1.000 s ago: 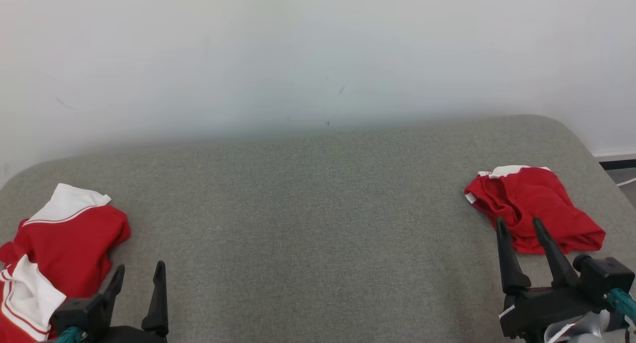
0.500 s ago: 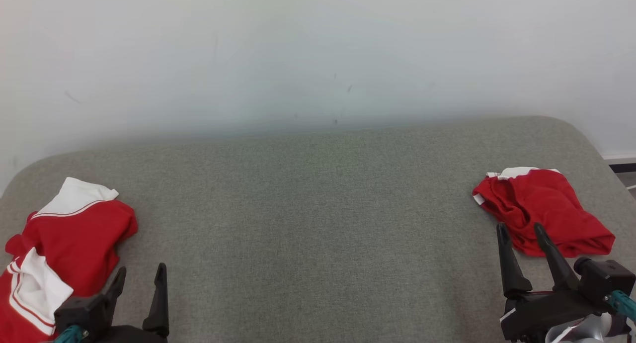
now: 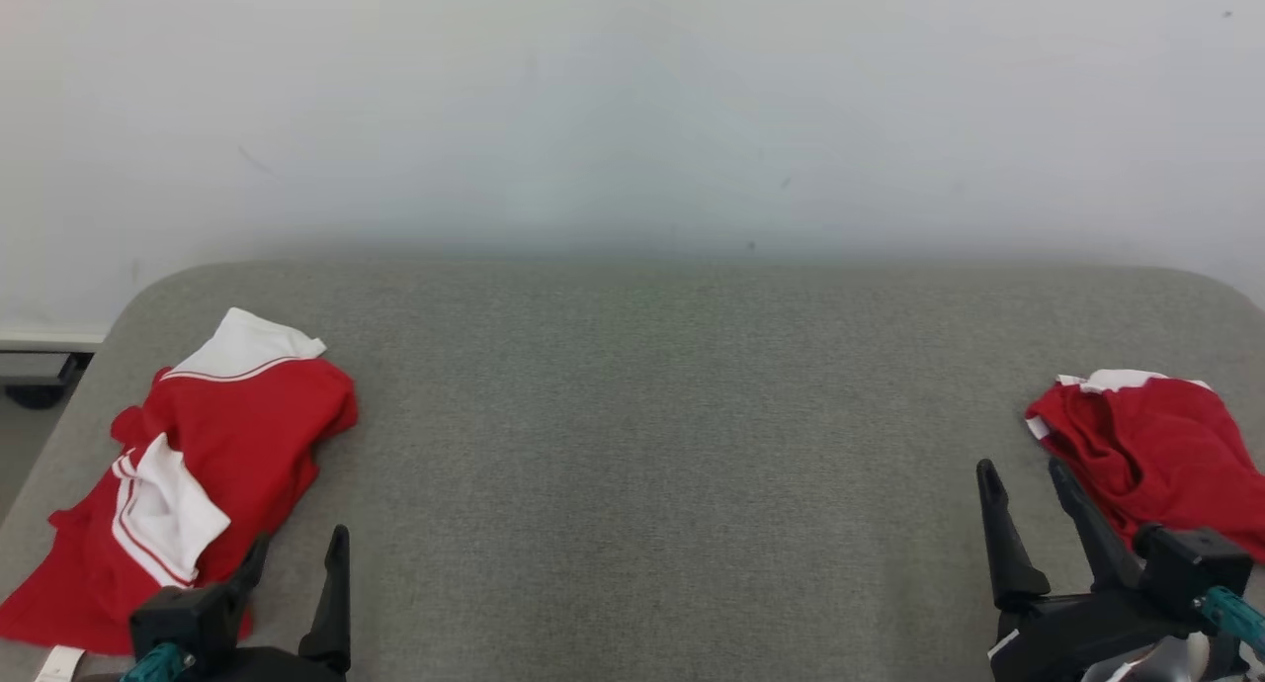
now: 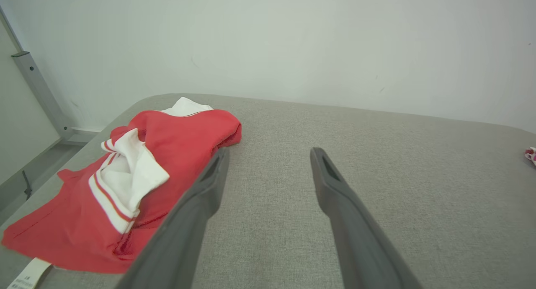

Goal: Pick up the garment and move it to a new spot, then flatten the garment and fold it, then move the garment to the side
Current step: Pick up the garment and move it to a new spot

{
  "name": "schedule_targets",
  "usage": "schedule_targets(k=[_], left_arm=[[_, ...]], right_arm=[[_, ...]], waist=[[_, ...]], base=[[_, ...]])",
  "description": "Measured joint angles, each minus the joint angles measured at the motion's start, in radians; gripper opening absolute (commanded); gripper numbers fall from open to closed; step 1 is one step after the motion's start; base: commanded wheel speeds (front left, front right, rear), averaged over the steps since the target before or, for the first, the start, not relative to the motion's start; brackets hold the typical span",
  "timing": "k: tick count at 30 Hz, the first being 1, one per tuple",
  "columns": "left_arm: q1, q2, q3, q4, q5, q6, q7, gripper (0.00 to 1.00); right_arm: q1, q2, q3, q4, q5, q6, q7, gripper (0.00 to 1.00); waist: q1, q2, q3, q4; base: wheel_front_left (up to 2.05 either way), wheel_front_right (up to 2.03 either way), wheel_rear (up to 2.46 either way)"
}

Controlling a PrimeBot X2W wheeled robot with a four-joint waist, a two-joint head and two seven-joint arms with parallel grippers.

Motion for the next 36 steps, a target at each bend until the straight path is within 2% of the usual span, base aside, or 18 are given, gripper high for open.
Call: schedule_targets(k=[6,23,29,36], left_arm=[[0.038,0.016,0.027,-0.021,0.007,0.000,0.005,1.00],[0.020,0.015,0.017,-0.040,0.010,0.000,0.035,1.00],[-0.006,-0.001,-0.009,-0.006,0.001,-0.019,0.054,1.00],[-0.156,-0.025,-0.035,0.103,-0.024,-0.064,0.120,1.00]], right_arm=[[-0.035,0.009,0.036,0.010,0.000,0.016,0.017,1.00],[-0.034,0.016,0.042,0.007,0.000,0.012,0.031,1.00],[-0.023,0.015,0.037,0.000,0.000,0.006,0.034,1.00],[-0.018,0.004,0.043,-0.050,-0.005,0.003,0.053,1.00]], waist=[[0.0000,-0.0001,0.002,0.079],[0.0000,-0.0001,0.018,0.312],[0.0001,0.0000,0.038,0.331],[0.0000,0.0001,0.070,0.329]], base=[[0.00,0.00,0.00],[0.00,0.00,0.00],[0.00,0.00,0.00],[0.00,0.00,0.00]])
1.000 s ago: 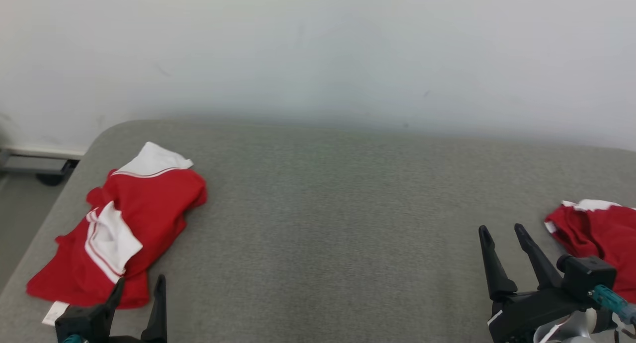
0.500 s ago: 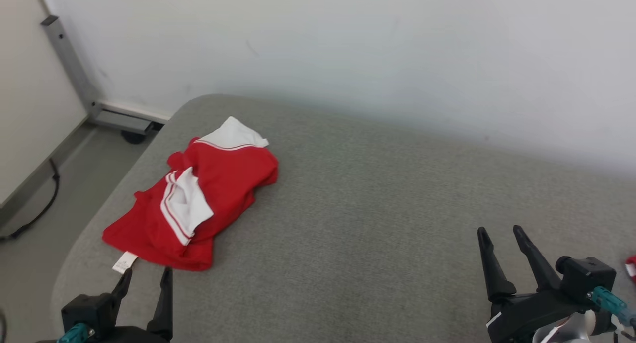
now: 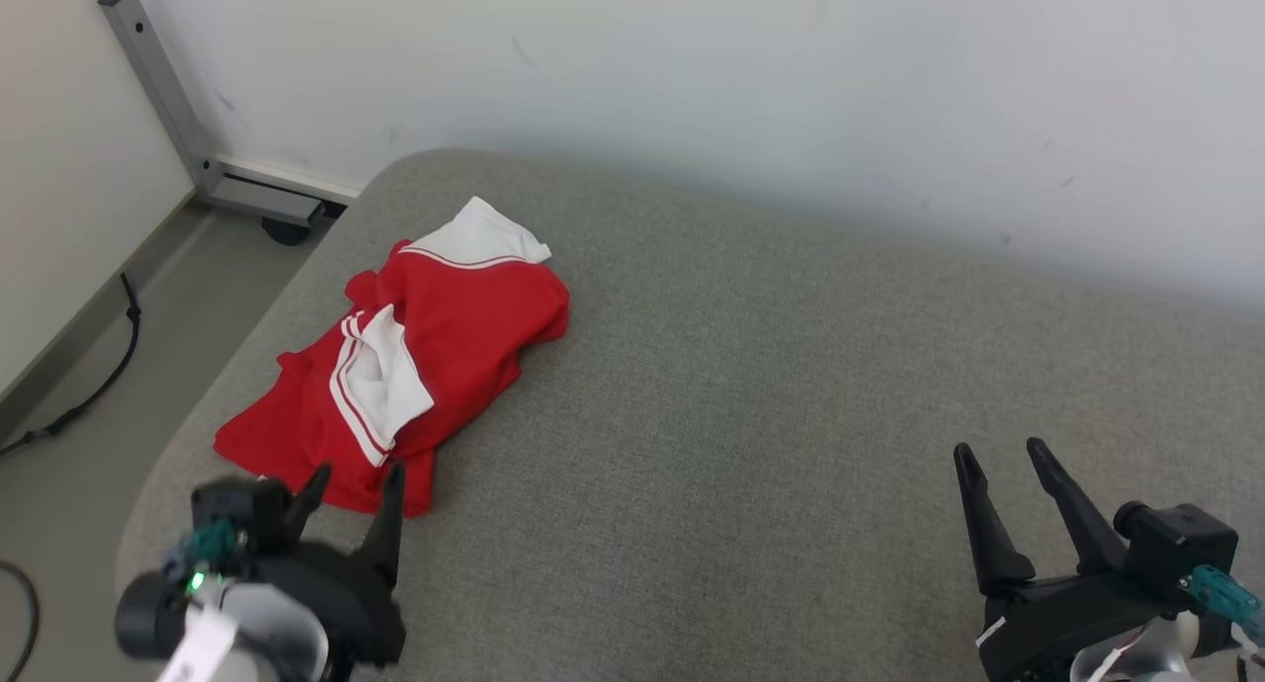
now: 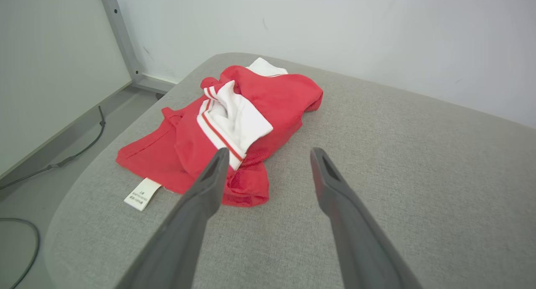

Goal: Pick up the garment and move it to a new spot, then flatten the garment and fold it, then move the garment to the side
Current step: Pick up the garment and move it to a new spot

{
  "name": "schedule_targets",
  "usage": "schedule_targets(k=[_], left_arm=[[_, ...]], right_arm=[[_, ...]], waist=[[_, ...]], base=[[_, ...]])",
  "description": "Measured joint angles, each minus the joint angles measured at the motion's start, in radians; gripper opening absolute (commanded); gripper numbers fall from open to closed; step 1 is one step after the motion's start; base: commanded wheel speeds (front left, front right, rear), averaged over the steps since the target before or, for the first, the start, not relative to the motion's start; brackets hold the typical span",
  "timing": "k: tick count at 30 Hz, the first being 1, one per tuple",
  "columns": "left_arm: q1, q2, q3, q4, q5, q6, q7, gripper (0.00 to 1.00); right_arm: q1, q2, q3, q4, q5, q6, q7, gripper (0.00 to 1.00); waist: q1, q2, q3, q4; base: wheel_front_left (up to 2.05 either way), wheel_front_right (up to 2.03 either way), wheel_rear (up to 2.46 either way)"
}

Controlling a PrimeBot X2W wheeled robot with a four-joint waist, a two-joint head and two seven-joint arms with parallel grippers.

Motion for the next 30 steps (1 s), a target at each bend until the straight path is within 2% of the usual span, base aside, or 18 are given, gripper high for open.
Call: schedule_targets(k=[3,14,24,30], left_arm=[[-0.102,-0.018,-0.004,0.074,-0.023,-0.015,0.048,1.00],[-0.398,-0.024,0.030,0.293,-0.056,-0.023,0.270,1.00],[-0.581,0.027,0.068,0.424,-0.084,-0.021,0.423,1.00],[-0.627,0.051,0.063,0.508,-0.064,0.013,0.507,1.00]], right_arm=[[0.000,-0.021,0.006,-0.036,-0.018,0.000,0.016,1.00],[-0.007,-0.106,0.013,-0.210,-0.071,0.001,0.103,1.00],[-0.038,-0.155,0.010,-0.321,-0.092,0.005,0.185,1.00],[-0.050,-0.179,0.000,-0.363,-0.094,0.005,0.225,1.00]], waist=[[0.0000,0.0000,0.023,-0.002],[0.0001,0.0000,0.140,-0.046],[0.0002,0.0001,0.266,-0.117],[0.0003,0.0000,0.343,-0.167]], base=[[0.00,0.00,0.00],[0.00,0.00,0.00],[0.00,0.00,0.00],[0.00,0.00,0.00]])
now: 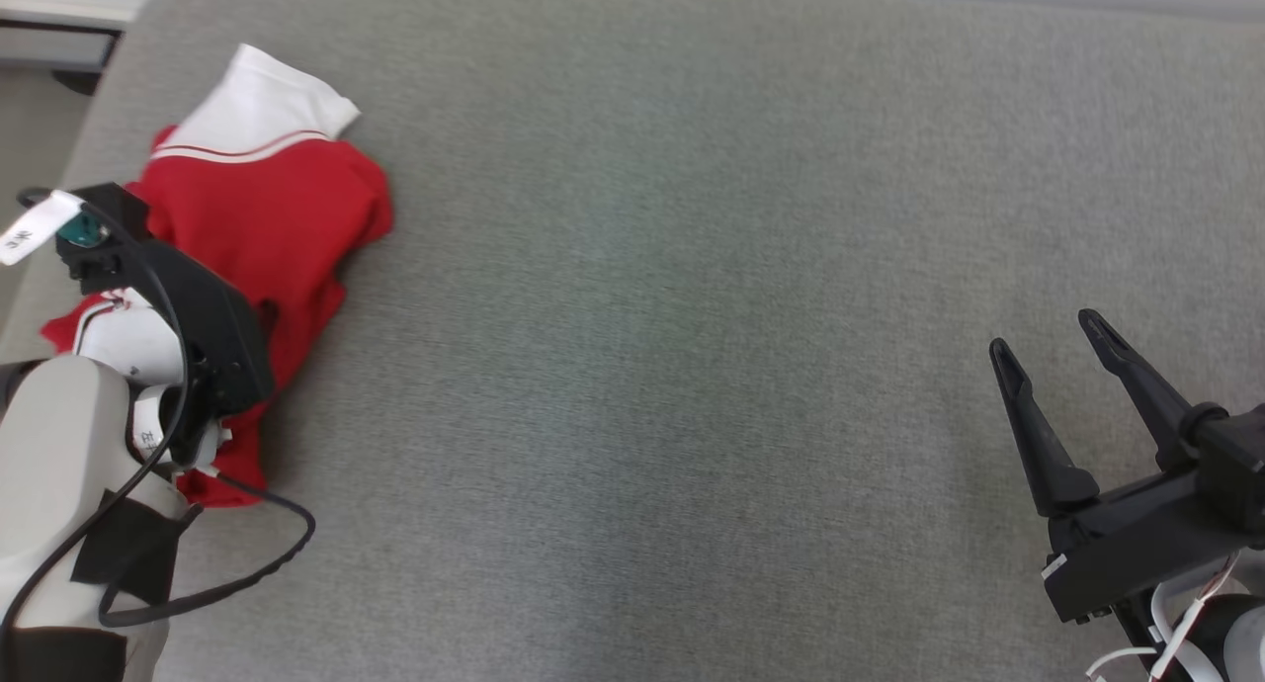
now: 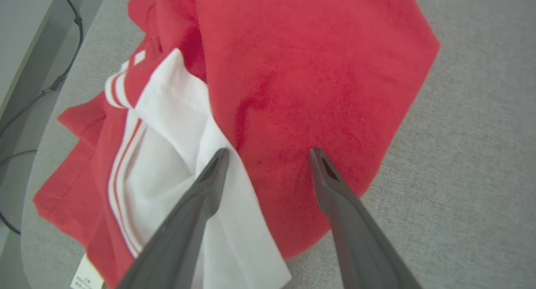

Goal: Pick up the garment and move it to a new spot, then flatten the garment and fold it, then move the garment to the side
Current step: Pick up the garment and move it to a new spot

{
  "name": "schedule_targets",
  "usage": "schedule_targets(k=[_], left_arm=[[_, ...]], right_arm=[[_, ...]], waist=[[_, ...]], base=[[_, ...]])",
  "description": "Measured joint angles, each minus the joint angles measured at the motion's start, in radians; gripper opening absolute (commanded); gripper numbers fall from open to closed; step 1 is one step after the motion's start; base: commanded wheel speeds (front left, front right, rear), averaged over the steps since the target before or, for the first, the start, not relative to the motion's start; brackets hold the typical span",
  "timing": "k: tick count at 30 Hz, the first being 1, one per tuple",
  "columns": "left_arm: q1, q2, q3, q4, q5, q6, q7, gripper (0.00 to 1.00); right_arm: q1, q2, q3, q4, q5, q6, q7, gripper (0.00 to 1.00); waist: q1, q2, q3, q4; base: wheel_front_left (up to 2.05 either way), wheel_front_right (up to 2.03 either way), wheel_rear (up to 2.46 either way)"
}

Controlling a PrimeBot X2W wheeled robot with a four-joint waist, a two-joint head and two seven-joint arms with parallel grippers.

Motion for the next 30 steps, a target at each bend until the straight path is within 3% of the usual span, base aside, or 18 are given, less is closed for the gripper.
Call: schedule_targets(k=[10,11,12,13,24,30], left_arm=[[-0.040,0.004,-0.011,0.077,0.035,0.016,0.043,1.00],[-0.045,0.006,-0.011,0.087,0.036,0.016,0.043,0.54],[-0.051,0.007,-0.011,0.092,0.036,0.016,0.043,0.32],[-0.056,0.008,-0.012,0.094,0.037,0.016,0.043,0.00],[-0.099,-0.024,-0.028,0.116,0.051,0.025,-0.015,0.00],[-0.112,-0.106,-0.057,0.079,0.051,0.011,-0.114,0.00]], right_arm=[[-0.013,-0.006,0.004,-0.015,0.000,0.001,0.035,1.00],[-0.013,-0.006,0.004,-0.019,0.000,0.001,0.039,1.00],[-0.013,-0.007,0.005,-0.028,0.000,0.001,0.043,1.00],[-0.013,-0.007,0.005,-0.036,0.000,0.001,0.046,1.00],[-0.020,-0.002,-0.006,-0.014,0.005,-0.002,0.055,1.00],[-0.057,0.030,0.011,0.040,0.017,-0.006,0.038,1.00]], waist=[[-0.0001,0.0000,0.048,-0.038],[-0.0002,0.0000,0.051,-0.040],[-0.0002,-0.0001,0.053,-0.041],[-0.0002,-0.0001,0.055,-0.042],[-0.0002,0.0000,0.058,-0.020],[-0.0001,0.0000,0.017,-0.006]], base=[[0.00,0.00,0.00],[0.00,0.00,0.00],[0.00,0.00,0.00],[0.00,0.00,0.00],[0.00,0.00,0.00],[0.00,0.00,0.00]])
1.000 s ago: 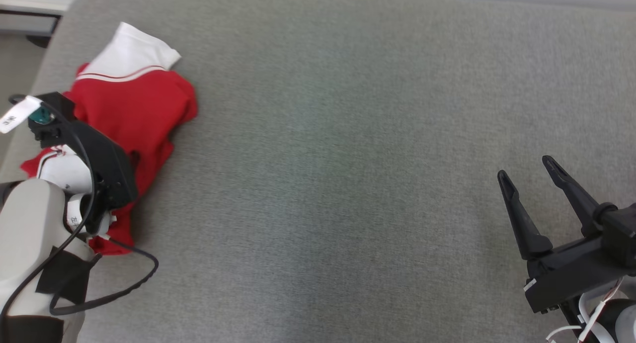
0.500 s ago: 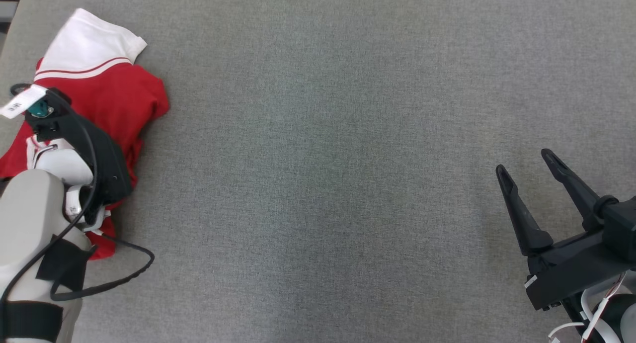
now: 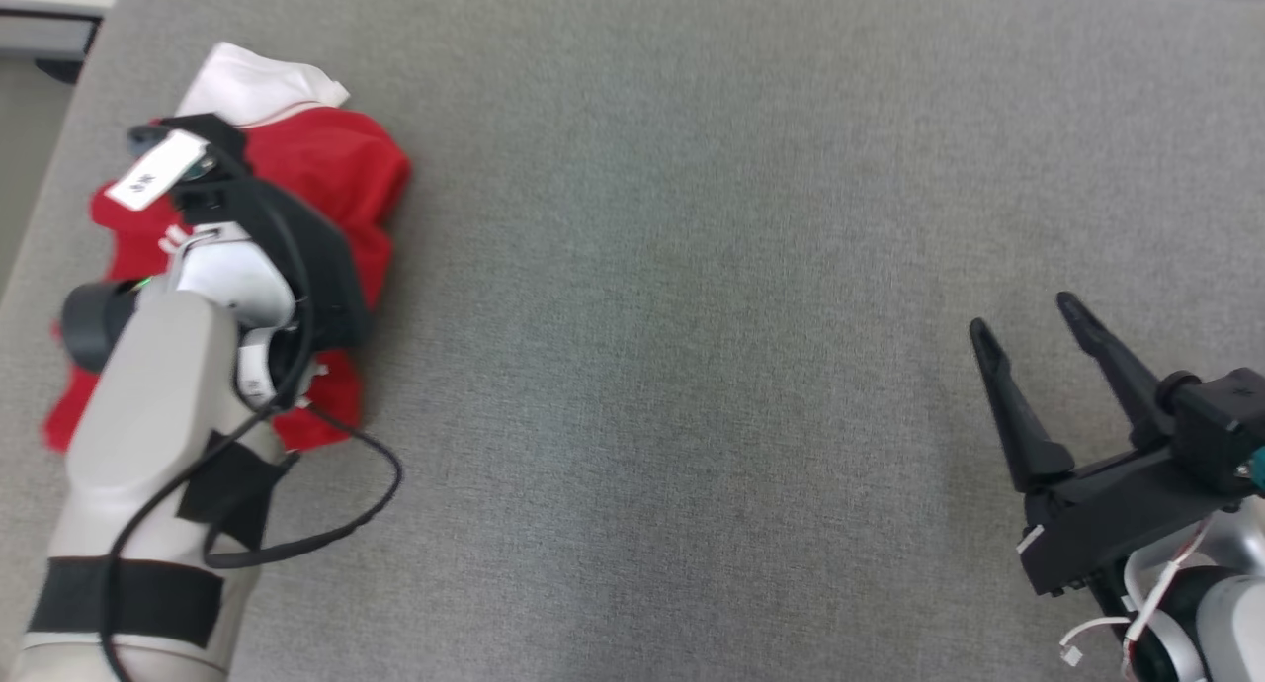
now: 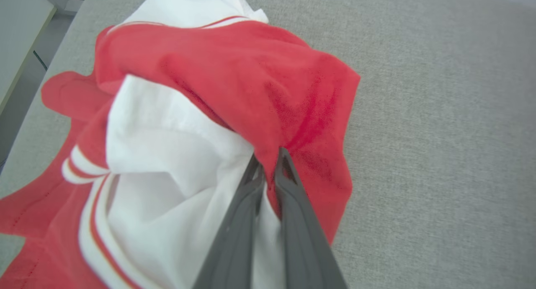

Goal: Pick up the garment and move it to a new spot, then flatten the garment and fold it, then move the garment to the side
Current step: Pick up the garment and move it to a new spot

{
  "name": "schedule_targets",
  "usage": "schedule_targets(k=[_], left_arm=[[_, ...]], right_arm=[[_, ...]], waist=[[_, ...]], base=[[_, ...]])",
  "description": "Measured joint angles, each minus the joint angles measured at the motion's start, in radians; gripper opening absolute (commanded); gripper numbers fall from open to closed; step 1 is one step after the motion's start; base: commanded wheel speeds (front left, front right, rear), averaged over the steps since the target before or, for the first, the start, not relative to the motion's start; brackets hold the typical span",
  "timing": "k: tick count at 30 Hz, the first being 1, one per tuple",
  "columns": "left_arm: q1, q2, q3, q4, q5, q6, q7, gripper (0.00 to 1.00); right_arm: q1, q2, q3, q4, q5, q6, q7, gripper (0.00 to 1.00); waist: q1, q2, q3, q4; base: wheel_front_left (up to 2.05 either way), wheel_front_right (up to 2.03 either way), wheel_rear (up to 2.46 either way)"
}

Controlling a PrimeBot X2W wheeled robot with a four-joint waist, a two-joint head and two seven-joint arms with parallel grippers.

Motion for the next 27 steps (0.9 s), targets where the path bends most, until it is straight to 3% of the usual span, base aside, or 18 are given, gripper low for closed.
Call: schedule_targets(k=[15,27], left_arm=[[-0.043,-0.100,-0.130,-0.056,0.035,-0.124,-0.137,0.00],[-0.004,-0.110,-0.257,-0.140,0.037,-0.170,-0.175,0.00]], right_arm=[[-0.017,0.091,0.044,0.150,0.019,-0.012,-0.081,1.00],[0.030,0.143,0.091,0.184,0.027,-0.012,-0.117,1.00]], waist=[[-0.0003,-0.0001,-0.188,-0.016],[-0.0004,-0.0002,-0.315,-0.140]], base=[[0.00,0.00,0.00],[0.00,0.00,0.00]])
